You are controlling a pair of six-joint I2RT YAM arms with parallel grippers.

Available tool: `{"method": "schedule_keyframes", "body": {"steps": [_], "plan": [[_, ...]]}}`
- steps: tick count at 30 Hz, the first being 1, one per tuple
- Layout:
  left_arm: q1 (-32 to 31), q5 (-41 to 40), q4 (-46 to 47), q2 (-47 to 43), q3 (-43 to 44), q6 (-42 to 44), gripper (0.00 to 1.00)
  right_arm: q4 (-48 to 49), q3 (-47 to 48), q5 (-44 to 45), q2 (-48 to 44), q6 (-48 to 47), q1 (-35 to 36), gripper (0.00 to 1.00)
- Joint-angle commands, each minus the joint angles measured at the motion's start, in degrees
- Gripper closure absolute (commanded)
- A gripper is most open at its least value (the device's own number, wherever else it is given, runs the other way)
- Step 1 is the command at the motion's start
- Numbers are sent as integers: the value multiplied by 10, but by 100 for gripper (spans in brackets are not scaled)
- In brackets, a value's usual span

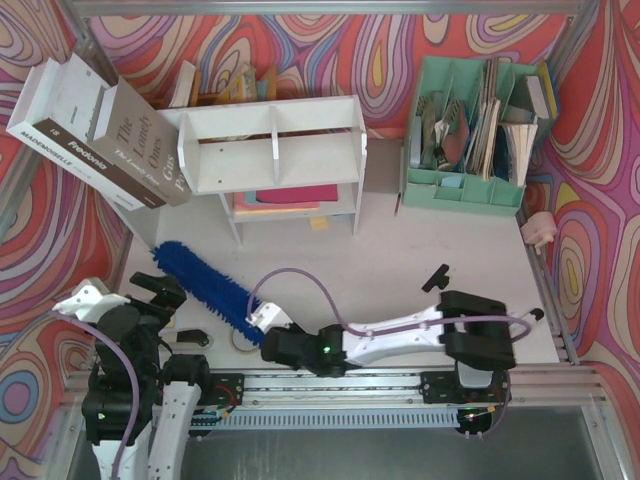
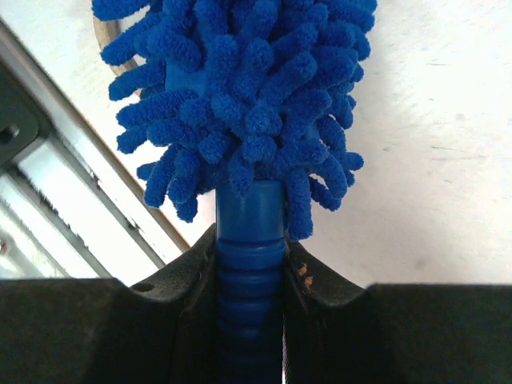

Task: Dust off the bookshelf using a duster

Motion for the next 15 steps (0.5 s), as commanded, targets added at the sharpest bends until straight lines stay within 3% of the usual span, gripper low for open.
{"method": "schedule_keyframes", "body": {"steps": [1,7,15], "plan": [[0,3,-2,18,-2,-15,1,52,-30,6,-122,-66,3,100],[-1,51,-43,110,40,-41,1,24,-73,-16,-227,-128,3,100],[-1,70,-81,160,49,-72,2,-26,-108,-18,-306,-157,3,100]]}}
